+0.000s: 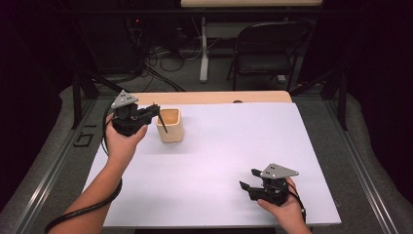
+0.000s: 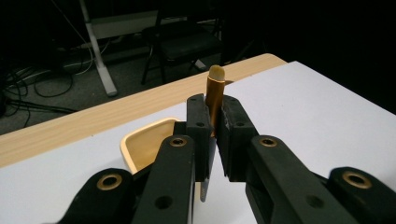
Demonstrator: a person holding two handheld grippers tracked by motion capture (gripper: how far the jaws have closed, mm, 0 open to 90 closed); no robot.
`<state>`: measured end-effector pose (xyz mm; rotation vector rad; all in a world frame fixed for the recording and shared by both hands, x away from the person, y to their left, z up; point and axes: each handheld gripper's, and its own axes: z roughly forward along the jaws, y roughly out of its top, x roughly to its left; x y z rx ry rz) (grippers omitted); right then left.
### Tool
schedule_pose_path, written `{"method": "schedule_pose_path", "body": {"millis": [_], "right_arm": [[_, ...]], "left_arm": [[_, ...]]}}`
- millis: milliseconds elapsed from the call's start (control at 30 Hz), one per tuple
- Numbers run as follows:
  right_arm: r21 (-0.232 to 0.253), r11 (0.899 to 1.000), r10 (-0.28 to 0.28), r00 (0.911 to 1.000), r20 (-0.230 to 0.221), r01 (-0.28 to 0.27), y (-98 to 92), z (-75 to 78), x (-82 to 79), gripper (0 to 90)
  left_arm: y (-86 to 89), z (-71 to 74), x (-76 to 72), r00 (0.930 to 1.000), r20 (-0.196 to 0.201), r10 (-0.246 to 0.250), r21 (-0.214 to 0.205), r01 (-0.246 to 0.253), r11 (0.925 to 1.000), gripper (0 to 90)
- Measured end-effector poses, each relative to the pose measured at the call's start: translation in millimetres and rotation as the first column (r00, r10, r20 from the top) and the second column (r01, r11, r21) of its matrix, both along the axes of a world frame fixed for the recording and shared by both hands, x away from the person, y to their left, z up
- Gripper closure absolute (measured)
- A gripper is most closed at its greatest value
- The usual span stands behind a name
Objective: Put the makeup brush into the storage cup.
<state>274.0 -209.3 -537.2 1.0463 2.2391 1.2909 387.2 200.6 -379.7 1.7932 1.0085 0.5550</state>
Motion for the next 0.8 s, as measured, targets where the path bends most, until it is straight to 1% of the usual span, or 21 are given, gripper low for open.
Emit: {"method": "schedule_pose_path", "body": {"millis": [133,333,400,500,633,800], "right_arm": [[-0.002,1.000,0.003,1.0000,-0.008,-0.003,-0.2,-0.3,0.0,36.0],[0.005,1.000,-0.003,1.0000,-0.008,0.003,-0.9,-1.1,0.5,36.0],[0.006,1.000,0.001,0.9999,-0.015,-0.001,-1.0,-1.3,0.5,36.0],[0.007,1.000,0.002,0.9999,-0.015,-0.001,-0.6,-1.6,0.5,36.0],[0.008,1.000,0.000,0.9999,-0.012,0.000,-0.7,-2.0,0.9,36.0],[0.007,1.000,0.002,0.9999,-0.014,-0.002,-0.4,-2.1,0.9,36.1]], "left_arm": [[1.2,4.6,6.5,0.9998,0.007,0.016,0.000,-0.016,0.9999,83.7],[3.2,9.4,16.2,0.9991,0.006,0.041,-0.002,-0.041,0.9991,83.7],[3.8,9.9,20.2,0.9986,0.003,0.052,-0.001,-0.052,0.9986,83.7],[3.6,9.7,24.7,0.9978,0.003,0.067,0.000,-0.067,0.9978,83.7],[2.5,7.3,30.5,0.9965,-0.001,0.083,-0.010,-0.083,0.9965,83.7],[-1.9,2.9,37.0,0.9952,-0.005,0.097,0.002,-0.097,0.9952,83.7]]}}
